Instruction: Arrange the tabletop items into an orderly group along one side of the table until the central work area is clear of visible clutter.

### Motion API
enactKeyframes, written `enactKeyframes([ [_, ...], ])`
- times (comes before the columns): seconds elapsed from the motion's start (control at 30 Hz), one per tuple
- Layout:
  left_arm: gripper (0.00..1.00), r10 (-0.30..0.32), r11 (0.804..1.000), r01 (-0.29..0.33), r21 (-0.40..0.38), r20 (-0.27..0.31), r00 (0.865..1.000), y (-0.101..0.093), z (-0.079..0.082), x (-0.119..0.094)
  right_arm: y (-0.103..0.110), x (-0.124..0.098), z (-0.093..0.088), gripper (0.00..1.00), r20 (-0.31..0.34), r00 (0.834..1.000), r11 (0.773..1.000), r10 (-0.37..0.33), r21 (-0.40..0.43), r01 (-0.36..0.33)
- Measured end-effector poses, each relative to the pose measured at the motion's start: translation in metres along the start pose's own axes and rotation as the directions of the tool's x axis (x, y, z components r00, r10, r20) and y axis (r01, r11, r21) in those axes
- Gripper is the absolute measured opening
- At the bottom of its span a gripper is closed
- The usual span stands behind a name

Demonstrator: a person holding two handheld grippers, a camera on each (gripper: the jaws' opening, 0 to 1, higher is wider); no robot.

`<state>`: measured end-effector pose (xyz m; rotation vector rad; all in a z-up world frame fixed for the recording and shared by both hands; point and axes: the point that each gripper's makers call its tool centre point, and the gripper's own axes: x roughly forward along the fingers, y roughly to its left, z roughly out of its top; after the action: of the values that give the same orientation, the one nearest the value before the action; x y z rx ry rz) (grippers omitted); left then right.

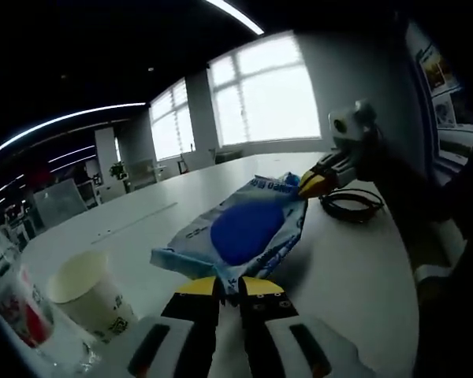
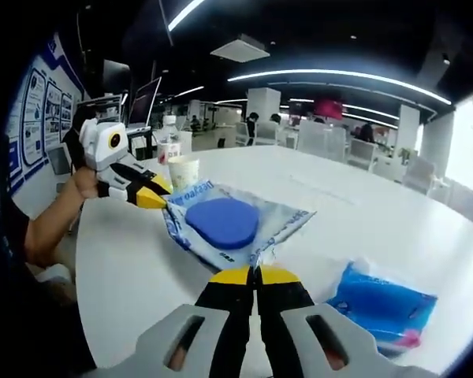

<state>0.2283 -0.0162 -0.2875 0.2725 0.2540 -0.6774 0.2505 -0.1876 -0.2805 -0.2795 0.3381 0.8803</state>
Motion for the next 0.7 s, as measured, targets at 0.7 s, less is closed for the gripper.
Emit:
enactKeyframes([
  [0.7, 0.08, 0.005, 1.0, -0.005, 0.004, -0.067, 0.998, -0.004, -0.015, 0.014, -0.005, 0.012, -0.02, 0.0, -0.055, 0.998, 0.999, -0.033, -0.011, 0.033],
])
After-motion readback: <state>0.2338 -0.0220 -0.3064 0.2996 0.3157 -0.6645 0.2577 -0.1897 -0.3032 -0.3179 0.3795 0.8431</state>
